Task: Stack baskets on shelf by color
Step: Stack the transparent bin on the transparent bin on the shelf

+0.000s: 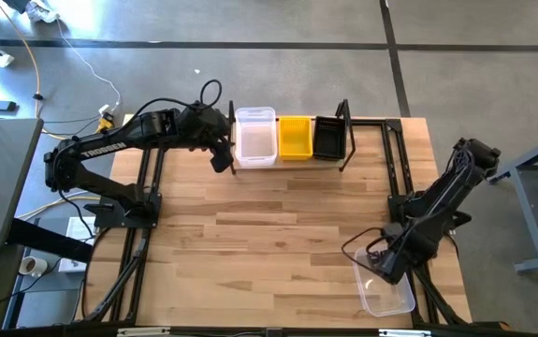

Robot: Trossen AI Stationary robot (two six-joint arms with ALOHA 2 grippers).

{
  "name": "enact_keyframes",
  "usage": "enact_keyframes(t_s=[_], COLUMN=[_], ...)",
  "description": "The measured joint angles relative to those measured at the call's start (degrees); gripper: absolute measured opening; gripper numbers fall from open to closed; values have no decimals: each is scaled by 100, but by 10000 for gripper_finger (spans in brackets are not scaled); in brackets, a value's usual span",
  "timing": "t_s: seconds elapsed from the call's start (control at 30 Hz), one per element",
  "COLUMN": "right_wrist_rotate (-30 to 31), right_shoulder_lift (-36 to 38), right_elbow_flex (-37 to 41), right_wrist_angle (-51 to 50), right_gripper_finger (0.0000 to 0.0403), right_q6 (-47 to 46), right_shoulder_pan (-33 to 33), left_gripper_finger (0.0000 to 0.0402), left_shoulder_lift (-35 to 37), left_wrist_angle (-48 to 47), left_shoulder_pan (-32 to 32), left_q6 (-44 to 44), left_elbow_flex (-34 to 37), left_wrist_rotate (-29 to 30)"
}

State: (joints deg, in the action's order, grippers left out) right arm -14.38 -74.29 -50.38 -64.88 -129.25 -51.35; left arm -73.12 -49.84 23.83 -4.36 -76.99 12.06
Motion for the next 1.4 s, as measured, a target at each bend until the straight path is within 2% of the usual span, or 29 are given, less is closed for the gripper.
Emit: enact_keyframes(t_s=[0.3, 0.77, 0.9, 1.03, 1.1, 1.23, 1.4], right_wrist_rotate=[-220, -617, -623, -614, -576, -505, -39], right_shoulder_lift=[-30, -1209, -1348, -1344, -1341, -1339, -1340], right_elbow_flex=[73, 75, 75, 67, -1, -261, -836], right_wrist_angle=[13, 394, 534, 649, 655, 578, 247], right_gripper_finger=[142, 138, 106, 33, 10, 10, 2], right_q6=[-82, -81, -81, -98, -90, -90, -6], right_shoulder_pan=[-18, -44, -44, -37, 0, 178, 613], left_gripper_finger=[161, 161, 161, 161, 161, 161, 161], left_shoulder_lift=[-2, -2, -2, -2, -2, -2, -2], left_wrist_angle=[0, 0, 0, 2, 1, 0, 0], left_shoulder_pan=[0, 0, 0, 0, 0, 0, -15], left_q6=[0, 0, 0, 1, 2, 2, 3], left_elbow_flex=[2, 2, 2, 2, 2, 2, 2], left_wrist_rotate=[-4, 2, 4, 6, 6, 6, -88])
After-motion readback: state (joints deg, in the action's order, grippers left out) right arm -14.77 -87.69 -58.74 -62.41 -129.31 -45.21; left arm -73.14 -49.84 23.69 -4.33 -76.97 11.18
